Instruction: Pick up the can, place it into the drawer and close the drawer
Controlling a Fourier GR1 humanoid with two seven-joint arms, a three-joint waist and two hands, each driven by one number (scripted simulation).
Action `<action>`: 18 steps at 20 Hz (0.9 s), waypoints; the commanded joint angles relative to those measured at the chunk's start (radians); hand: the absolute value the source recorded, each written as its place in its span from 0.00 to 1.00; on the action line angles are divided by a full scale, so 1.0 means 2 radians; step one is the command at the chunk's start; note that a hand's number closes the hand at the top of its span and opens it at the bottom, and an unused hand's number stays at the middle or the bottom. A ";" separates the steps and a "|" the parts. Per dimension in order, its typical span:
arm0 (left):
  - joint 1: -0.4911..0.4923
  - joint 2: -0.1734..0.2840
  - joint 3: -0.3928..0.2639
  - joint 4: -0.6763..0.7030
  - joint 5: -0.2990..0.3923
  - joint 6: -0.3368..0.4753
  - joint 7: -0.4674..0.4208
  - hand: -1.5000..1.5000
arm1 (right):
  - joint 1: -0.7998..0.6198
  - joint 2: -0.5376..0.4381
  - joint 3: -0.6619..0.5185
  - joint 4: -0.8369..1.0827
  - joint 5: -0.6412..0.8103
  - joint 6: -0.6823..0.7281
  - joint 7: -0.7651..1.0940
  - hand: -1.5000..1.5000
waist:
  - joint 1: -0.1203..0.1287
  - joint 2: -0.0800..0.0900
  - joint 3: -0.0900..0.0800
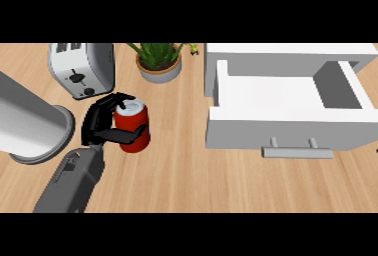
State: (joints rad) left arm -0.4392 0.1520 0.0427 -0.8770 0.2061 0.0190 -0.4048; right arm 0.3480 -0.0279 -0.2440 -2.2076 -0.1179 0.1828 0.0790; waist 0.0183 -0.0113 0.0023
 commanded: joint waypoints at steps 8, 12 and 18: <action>-0.010 -0.037 -0.084 -0.261 -0.054 0.107 0.217 1.00 | -0.017 0.011 0.005 0.007 0.014 -0.003 -0.004 0.00 | -0.007 0.004 -0.001; -0.069 -0.054 -0.097 -0.267 -0.067 0.120 0.278 1.00 | -0.035 -0.010 -0.017 -0.001 -0.014 -0.001 0.027 0.00 | -0.010 0.005 -0.001; -0.175 -0.071 -0.090 -0.215 -0.102 0.153 0.313 1.00 | -0.044 -0.027 -0.044 0.012 -0.034 0.012 0.025 0.00 | -0.014 0.006 -0.001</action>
State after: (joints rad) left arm -0.6749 0.0286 -0.1472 -1.3376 0.0331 0.3035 0.1636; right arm 0.2950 -0.0458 -0.2924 -2.1899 -0.1493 0.1989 0.0945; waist -0.0079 -0.0013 0.0006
